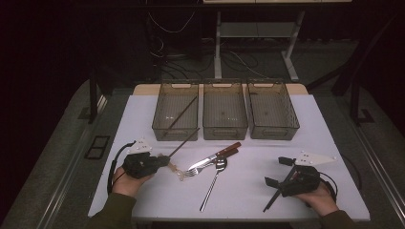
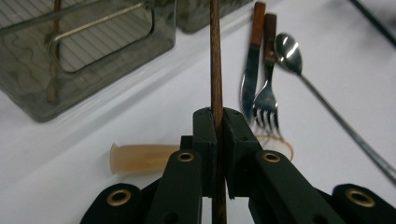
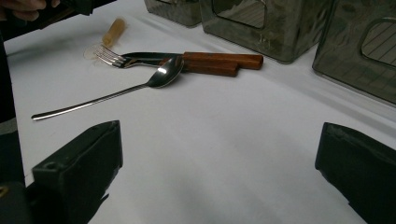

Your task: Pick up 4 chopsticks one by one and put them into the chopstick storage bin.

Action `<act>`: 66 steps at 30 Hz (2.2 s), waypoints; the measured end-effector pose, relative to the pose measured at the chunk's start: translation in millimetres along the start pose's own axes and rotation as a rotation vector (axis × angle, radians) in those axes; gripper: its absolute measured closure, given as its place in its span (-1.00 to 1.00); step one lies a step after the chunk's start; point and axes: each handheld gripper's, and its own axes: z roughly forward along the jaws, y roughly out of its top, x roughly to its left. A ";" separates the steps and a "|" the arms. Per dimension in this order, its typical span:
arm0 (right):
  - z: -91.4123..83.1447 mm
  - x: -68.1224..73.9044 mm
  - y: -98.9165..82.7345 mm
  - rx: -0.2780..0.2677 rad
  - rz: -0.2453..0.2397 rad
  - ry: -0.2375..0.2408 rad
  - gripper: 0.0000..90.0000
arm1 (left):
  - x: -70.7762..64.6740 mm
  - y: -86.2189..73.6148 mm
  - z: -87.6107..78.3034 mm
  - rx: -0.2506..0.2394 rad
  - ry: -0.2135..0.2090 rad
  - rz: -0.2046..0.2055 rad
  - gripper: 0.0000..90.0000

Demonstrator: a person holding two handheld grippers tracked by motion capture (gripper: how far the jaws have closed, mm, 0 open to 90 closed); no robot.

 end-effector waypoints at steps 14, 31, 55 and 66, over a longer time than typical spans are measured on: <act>1.2 -0.8 -0.7 0.012 0.006 -0.008 -0.98 | 6.6 18.6 -3.4 -0.045 0.020 -0.008 0.87; 1.9 -1.0 -1.7 0.014 0.013 -0.011 -0.98 | 21.1 55.6 8.0 -0.112 0.023 -0.015 0.87; 2.3 -0.9 -1.8 0.009 0.012 -0.005 -0.98 | 49.1 110.9 30.5 -0.116 0.077 -0.014 0.86; 1.9 -0.9 -1.6 0.005 0.013 -0.003 -0.98 | 67.8 127.1 43.8 -0.136 0.133 -0.044 0.86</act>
